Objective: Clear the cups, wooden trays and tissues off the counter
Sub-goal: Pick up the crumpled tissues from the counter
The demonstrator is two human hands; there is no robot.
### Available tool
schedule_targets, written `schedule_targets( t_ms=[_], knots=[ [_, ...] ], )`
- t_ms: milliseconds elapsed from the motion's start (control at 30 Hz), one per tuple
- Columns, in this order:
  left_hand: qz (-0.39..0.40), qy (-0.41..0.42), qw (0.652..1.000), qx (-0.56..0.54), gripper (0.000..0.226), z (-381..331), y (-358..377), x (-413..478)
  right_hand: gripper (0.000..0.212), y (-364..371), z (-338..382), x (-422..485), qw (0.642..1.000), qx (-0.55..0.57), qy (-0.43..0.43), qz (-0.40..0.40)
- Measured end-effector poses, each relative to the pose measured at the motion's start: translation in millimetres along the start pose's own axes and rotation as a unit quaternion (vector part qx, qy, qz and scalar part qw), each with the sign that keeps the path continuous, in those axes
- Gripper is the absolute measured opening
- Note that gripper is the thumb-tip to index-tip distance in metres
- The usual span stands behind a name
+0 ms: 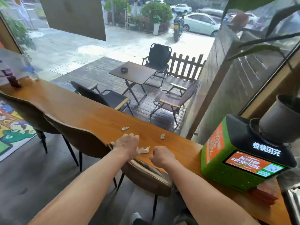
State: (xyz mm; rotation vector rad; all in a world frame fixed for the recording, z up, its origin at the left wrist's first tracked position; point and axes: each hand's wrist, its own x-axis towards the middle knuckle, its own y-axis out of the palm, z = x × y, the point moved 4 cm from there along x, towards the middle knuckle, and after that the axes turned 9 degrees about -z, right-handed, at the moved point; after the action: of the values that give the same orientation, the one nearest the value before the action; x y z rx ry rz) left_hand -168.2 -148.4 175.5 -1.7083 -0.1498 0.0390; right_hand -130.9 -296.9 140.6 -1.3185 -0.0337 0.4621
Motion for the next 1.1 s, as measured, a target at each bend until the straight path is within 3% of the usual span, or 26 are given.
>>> schedule_targets(
  t_ms=[167,300,567,767,933,1100],
  knots=[
    [0.058,-0.003,0.998,0.007,0.020,38,26,43,0.022,12,5,49,0.999,0.010,0.034,0.007],
    [0.111,-0.004,0.994,0.018,0.009,65,54,87,0.024,32,10,98,0.998,0.019,0.057,0.034],
    [0.200,0.032,0.979,0.039,0.020,100,108,179,0.027,69,15,195,0.990,0.052,0.106,0.073],
    [0.244,0.054,0.967,0.041,0.023,114,160,204,0.022,102,-18,201,0.973,0.089,0.191,0.097],
    [0.253,0.083,0.964,-0.002,0.047,103,204,212,0.044,137,-46,178,0.942,0.123,0.288,0.122],
    [0.265,0.145,0.953,0.014,0.046,99,238,213,0.069,162,-41,174,0.936,0.132,0.322,0.055]
  ],
)
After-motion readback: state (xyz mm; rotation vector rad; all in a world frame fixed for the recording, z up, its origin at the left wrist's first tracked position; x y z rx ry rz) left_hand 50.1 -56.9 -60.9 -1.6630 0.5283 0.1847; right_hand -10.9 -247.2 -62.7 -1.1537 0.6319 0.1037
